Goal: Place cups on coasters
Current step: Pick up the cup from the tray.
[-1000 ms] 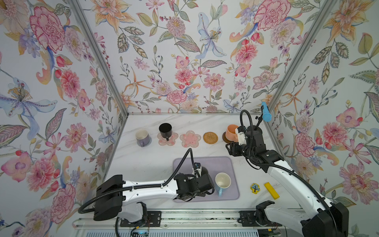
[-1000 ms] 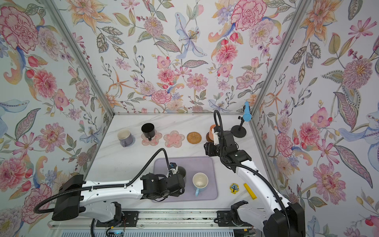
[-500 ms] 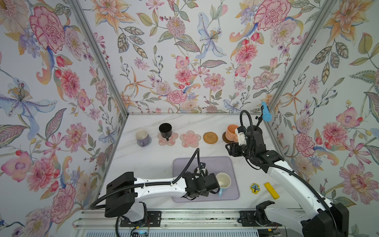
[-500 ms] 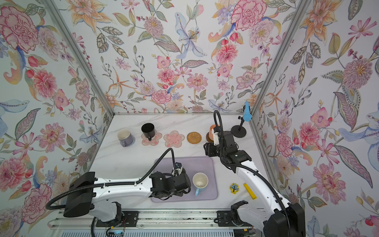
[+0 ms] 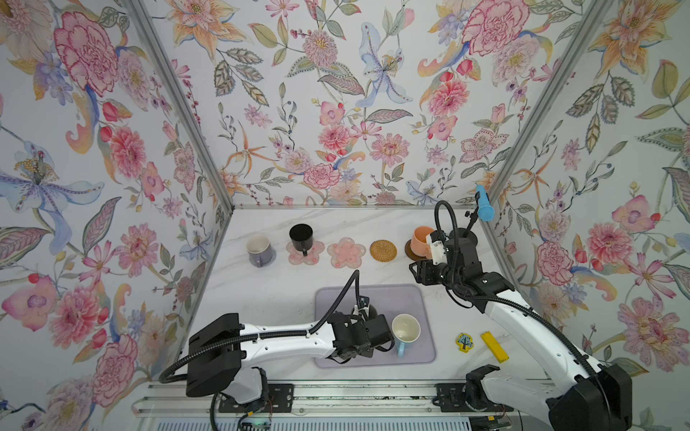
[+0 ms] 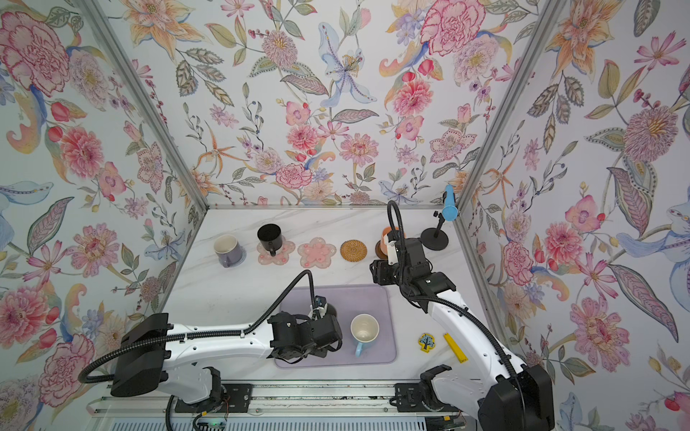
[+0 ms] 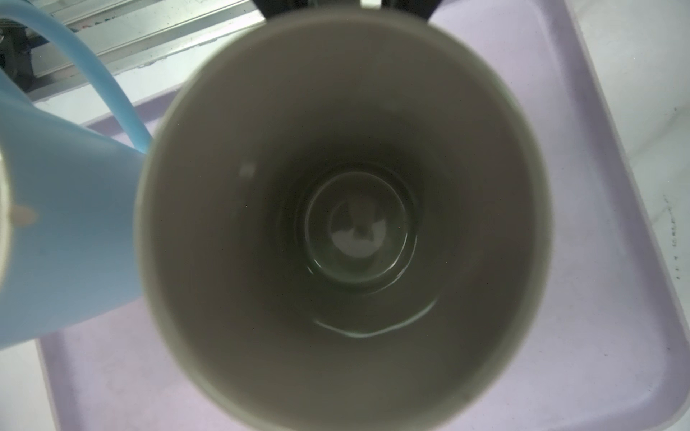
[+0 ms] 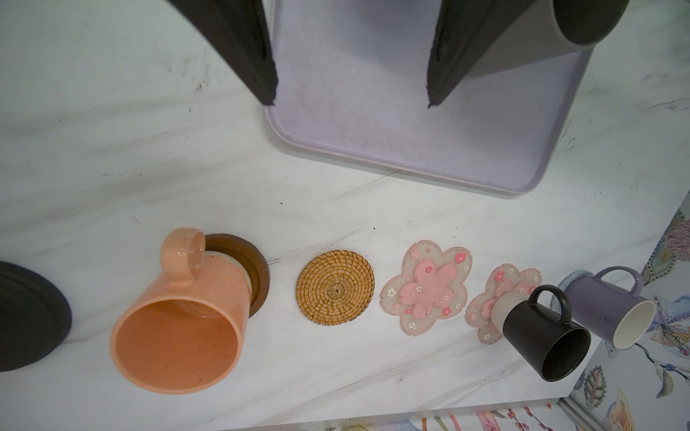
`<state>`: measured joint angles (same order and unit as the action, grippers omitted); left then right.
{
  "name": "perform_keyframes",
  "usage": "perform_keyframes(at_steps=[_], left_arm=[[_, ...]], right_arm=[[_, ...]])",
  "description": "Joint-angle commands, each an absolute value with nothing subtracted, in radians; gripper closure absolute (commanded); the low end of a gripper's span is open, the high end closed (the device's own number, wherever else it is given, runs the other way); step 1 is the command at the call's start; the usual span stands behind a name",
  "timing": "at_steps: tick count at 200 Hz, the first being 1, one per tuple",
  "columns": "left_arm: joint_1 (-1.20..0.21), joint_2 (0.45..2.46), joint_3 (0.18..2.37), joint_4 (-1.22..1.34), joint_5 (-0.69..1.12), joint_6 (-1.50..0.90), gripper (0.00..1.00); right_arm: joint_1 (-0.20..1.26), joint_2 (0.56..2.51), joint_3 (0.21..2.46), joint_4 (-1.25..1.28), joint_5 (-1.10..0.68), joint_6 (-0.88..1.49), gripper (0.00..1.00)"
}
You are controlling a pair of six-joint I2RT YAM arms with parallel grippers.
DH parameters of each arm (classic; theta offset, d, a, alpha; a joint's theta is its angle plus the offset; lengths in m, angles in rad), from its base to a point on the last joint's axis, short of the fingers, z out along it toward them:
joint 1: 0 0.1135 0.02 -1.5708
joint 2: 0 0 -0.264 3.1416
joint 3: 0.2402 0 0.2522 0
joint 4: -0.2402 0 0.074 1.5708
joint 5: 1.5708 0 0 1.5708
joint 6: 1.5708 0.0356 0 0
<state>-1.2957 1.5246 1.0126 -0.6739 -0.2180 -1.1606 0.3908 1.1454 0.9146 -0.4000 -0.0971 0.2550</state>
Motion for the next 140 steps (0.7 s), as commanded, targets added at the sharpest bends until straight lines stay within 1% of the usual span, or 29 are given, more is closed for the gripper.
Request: perform_keyframes(at_steps=[1, 38, 96, 140], left_arm=[[-1.285, 1.546, 1.046, -0.702, -0.251, -1.115, 0.72], [-1.280, 1.544, 1.039, -0.693, -0.255, -1.103, 0.73], [-1.270, 1.521, 0.989, -0.671, -0.250, -1.096, 0.89], [-1.259, 1.487, 0.967, -0.665, -0.258, -1.077, 0.92]], right_arm=[[0.385, 1.154, 0.933, -0.402, -0.105, 0.264, 0.34], [0.383, 1.160, 0.939, -0.402, -0.107, 0.267, 0.34], [0.388, 1.187, 0.952, -0.402, -0.122, 0.283, 0.34], [0.388, 1.195, 0.966, -0.402, -0.118, 0.284, 0.34]])
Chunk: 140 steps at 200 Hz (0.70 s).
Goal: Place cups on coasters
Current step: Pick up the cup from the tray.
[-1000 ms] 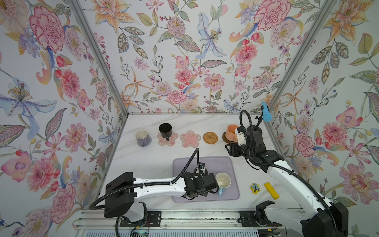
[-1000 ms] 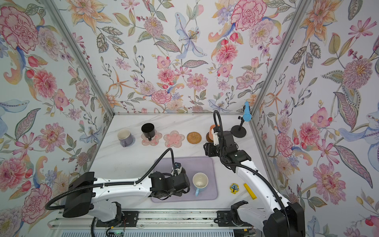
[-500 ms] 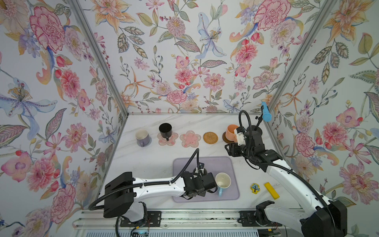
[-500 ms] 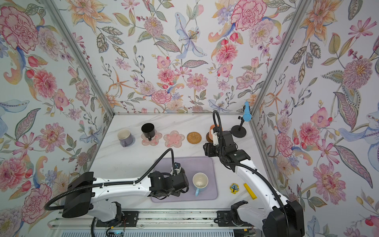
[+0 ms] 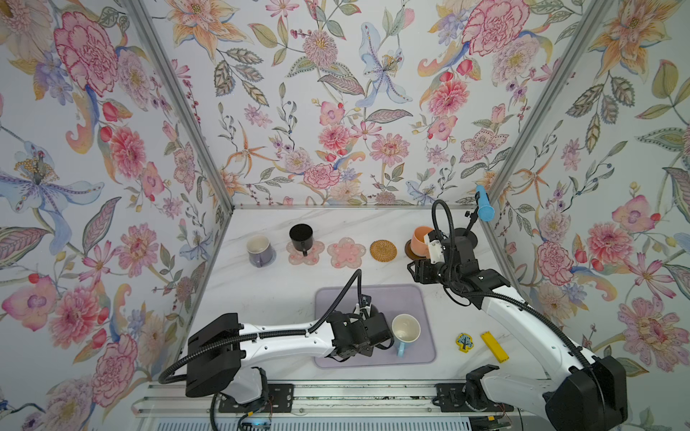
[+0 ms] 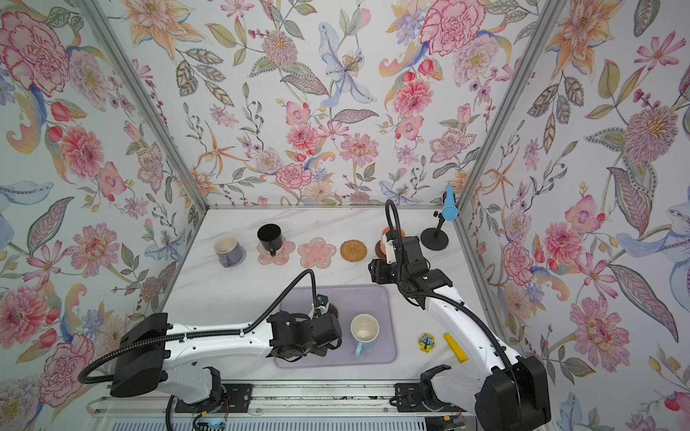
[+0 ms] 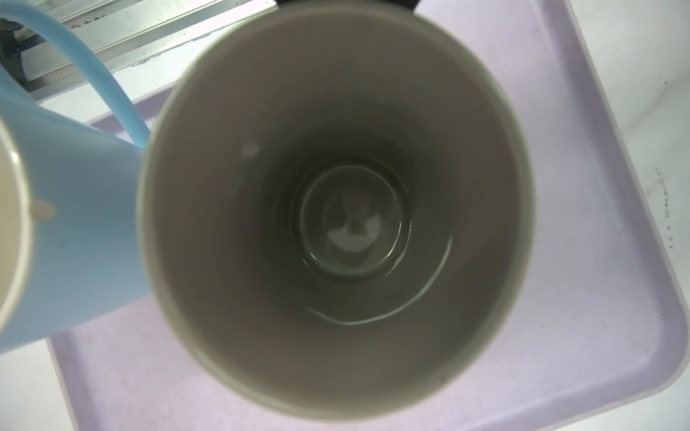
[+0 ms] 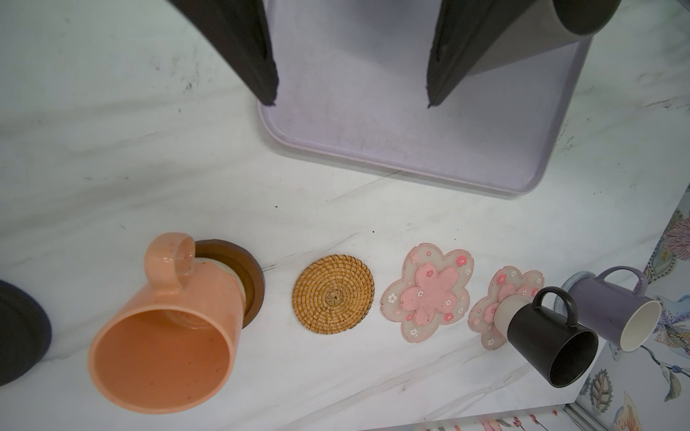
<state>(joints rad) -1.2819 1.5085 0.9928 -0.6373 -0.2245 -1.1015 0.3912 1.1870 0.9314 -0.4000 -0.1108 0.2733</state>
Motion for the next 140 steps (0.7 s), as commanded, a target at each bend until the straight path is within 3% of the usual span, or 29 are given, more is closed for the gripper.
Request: perform_keyframes(at_steps=[1, 56, 140], left_arm=[[-1.258, 1.485, 0.968, -0.666, -0.259, -1.076, 0.92], [-1.225, 1.434, 1.003, -0.726, -0.259, -1.024, 1.00], [-1.166, 1.374, 1.032, -0.772, -0.252, -0.978, 1.00]], right_arm=[[0.388, 1.196, 0.967, -0.402, -0.117, 0.284, 0.34], [0.391, 1.203, 0.978, -0.401, -0.116, 0.285, 0.34], [0.390, 1.196, 0.976, -0.402, -0.113, 0.285, 0.34]])
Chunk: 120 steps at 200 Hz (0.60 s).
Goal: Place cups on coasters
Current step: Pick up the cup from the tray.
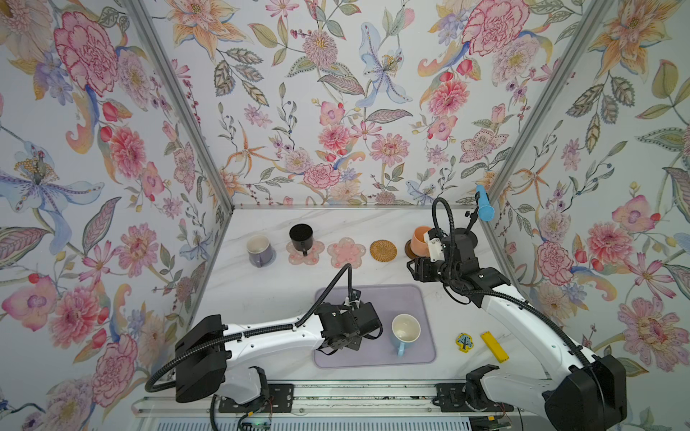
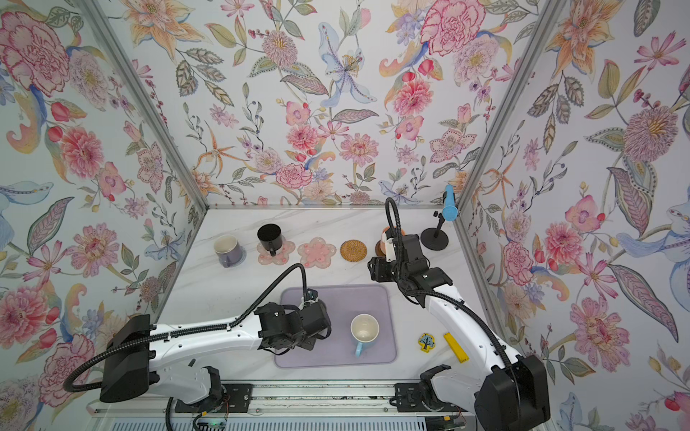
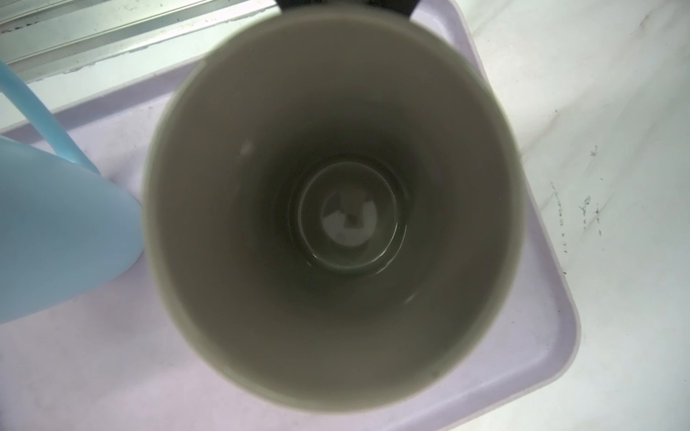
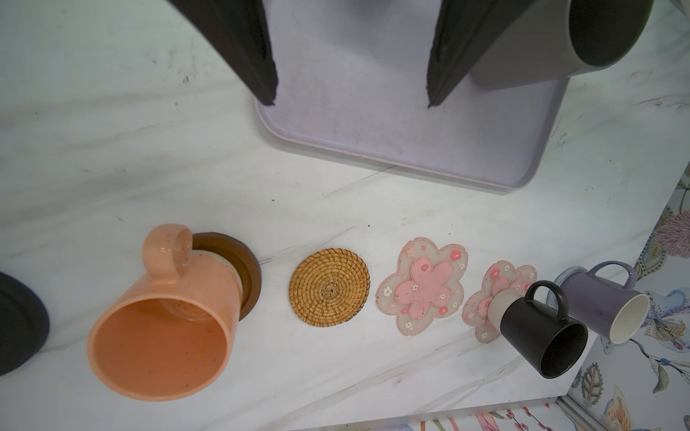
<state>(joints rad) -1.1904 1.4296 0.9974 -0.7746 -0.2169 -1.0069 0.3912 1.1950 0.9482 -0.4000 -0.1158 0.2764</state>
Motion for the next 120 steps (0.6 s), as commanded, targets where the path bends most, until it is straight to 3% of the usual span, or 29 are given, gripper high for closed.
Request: perform_keyframes(at_steps=[1, 120], left_arm=[[-1.165, 1.373, 1.032, -0.772, -0.251, -0.977, 1.00], [-1.024, 1.336, 1.116, -0.769, -0.253, -0.868, 1.00]], right_arm=[[0.390, 1.195, 0.976, -0.403, -0.112, 0.285, 0.34], [0.390, 1.227, 1.018, -0.401, -0.115, 0.280, 0.34]])
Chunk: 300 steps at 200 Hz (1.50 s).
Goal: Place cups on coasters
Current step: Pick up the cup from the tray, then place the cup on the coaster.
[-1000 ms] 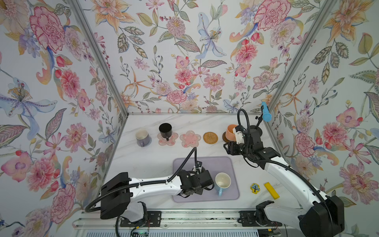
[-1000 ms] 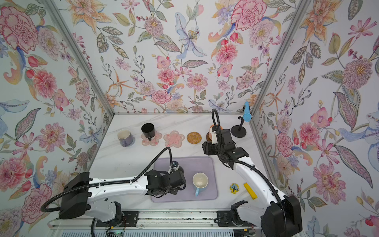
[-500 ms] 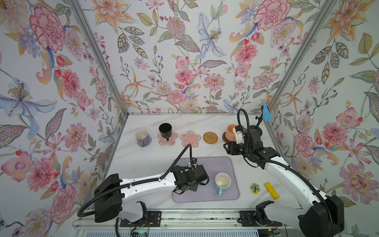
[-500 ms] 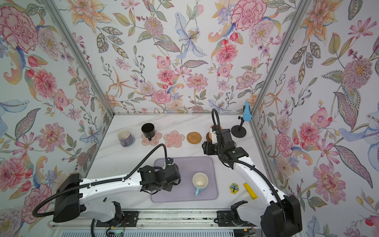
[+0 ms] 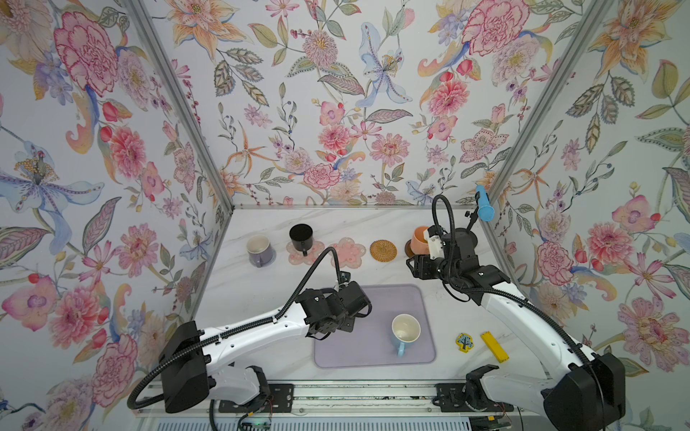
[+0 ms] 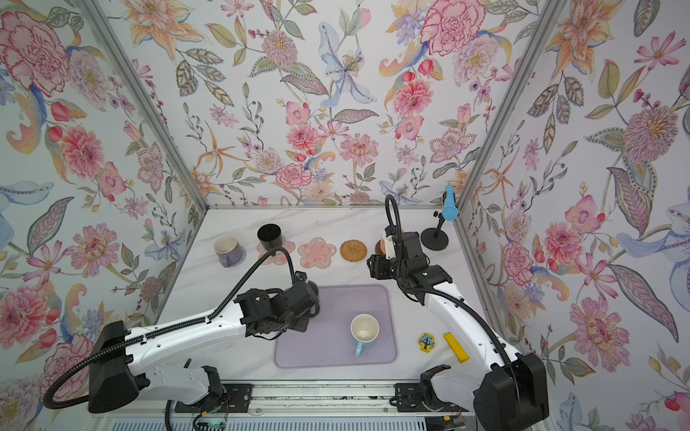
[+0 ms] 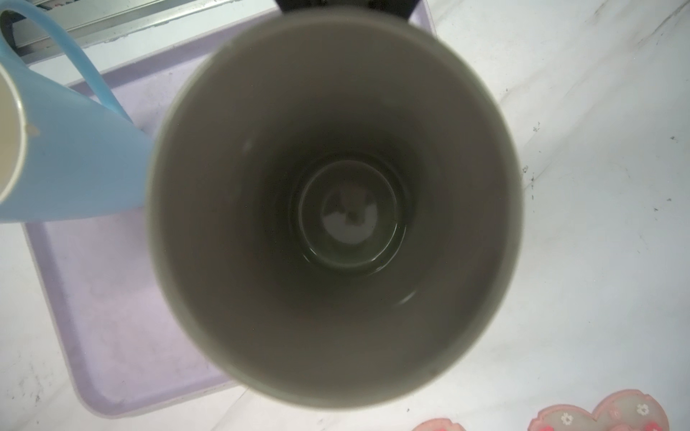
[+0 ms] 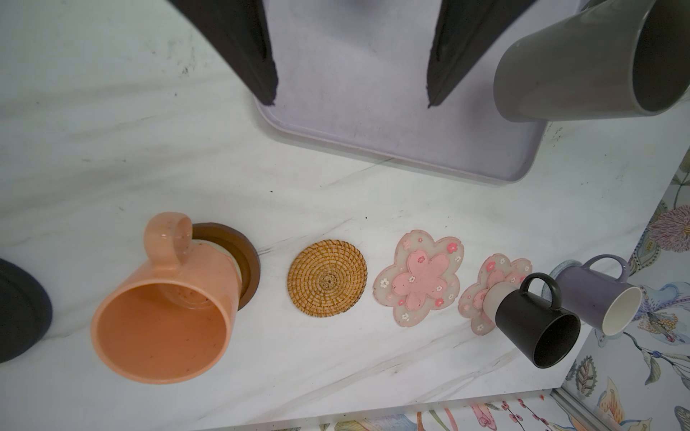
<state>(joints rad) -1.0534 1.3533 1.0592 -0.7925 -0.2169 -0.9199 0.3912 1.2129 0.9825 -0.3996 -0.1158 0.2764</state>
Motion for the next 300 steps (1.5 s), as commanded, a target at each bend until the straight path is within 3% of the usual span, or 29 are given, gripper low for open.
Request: perform_keyframes(at_steps=[1, 99, 300], left_arm=[[-1.023, 1.336, 1.116, -0.769, -0.252, -0.867, 1.00], [-0.893, 1.407, 1.194, -0.720, -0.210, -0.748, 1.00], [-0.684, 1.746, 1.423, -0.505, -0.138, -0.603, 1.00]], right_arm=[[0.390, 1.228, 1.018, -0.401, -0.115, 0.280, 0.34], [0.387, 1.296, 1.091, -0.402, -0.109, 0.275, 0.34], [0.343, 1.406, 1.168, -0.402, -0.082, 0.255, 0.35]])
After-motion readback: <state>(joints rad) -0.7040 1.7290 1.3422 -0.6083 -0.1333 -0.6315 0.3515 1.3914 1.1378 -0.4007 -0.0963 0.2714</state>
